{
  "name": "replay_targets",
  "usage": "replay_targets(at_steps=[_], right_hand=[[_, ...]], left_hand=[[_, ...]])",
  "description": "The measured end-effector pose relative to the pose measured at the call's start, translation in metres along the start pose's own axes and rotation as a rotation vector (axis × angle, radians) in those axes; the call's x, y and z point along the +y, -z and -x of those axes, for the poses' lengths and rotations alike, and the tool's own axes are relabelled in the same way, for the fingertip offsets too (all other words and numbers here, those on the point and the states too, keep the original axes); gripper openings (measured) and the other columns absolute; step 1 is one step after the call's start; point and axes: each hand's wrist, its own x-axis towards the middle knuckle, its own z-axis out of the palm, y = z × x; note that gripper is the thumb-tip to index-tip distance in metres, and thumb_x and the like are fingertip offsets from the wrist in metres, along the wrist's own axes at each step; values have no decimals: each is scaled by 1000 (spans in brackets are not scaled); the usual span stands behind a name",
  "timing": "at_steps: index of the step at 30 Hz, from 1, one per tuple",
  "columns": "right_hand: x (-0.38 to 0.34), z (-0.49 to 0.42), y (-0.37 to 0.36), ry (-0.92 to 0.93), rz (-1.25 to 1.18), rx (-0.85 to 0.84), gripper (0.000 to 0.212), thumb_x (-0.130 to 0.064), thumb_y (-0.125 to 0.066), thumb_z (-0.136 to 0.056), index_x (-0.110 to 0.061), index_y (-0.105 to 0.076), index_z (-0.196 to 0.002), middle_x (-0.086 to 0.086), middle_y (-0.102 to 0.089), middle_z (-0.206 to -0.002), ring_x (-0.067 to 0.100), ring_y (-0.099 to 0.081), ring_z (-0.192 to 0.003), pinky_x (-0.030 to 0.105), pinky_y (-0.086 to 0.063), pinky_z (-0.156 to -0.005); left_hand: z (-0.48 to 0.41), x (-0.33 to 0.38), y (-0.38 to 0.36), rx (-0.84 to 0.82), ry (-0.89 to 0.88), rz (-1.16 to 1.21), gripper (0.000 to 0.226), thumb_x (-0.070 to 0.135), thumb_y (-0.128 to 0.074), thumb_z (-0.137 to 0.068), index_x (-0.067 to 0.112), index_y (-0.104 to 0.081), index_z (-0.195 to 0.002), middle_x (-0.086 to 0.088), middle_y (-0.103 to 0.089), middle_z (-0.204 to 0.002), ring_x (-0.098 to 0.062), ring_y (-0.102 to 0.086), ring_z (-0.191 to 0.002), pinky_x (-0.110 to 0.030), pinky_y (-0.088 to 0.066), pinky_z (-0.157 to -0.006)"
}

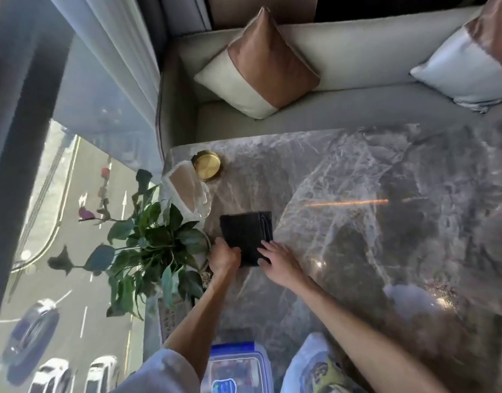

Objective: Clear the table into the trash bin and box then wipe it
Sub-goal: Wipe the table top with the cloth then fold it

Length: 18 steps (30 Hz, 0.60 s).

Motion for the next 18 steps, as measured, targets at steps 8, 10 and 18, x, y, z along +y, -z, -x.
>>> replay_targets(at_steps=[8, 10, 18], right_hand=[[-39, 53, 48, -305, -1685, -85, 67, -68, -31, -93, -16, -63, -121, 6, -69, -115, 25, -60, -112, 35, -47, -87], [-38, 79, 57, -226, -1967, -20, 77, -77, -36, -85, -10, -70, -102, 12, -73, -99, 27, -67, -99, 38, -48, -89], [-9, 203, 31, -121, -2007, 250, 68, -76, -48, -79, -16, -55, -49, 4, -57, -51, 16, -62, -57, 28, -52, -64]], left_hand=[[97, 35, 9, 19, -600, -155, 29, 14, -47, -91, 3, -51, -118, -19, -54, -118, -37, -52, -110, -42, -39, -94], [134, 37, 2, 52, -738, -285, 31, 18, -43, -95, 9, -54, -122, -14, -55, -118, -33, -53, -110, -40, -40, -95], [264, -1, -28, 129, -1107, -620, 41, 29, -85, -40, 22, -69, -77, 6, -61, -75, -13, -60, -66, -22, -48, -55]])
